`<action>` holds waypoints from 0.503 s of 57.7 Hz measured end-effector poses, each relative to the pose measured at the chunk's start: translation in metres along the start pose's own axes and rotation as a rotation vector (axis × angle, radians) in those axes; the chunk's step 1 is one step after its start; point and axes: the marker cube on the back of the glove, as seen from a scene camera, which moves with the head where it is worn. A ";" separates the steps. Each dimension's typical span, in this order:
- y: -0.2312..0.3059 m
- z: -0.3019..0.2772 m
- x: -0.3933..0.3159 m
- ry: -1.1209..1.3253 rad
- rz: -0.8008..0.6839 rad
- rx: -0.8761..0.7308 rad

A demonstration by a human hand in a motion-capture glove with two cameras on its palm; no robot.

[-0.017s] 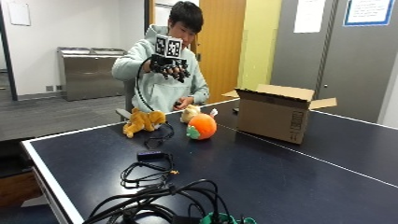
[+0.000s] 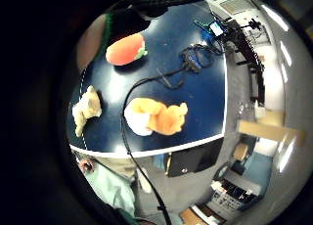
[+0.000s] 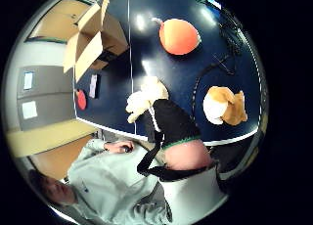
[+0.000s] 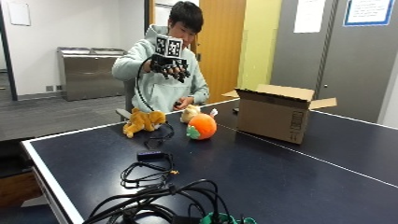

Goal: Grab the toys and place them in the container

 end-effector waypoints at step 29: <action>-0.112 0.006 -0.032 -0.048 -0.019 -0.025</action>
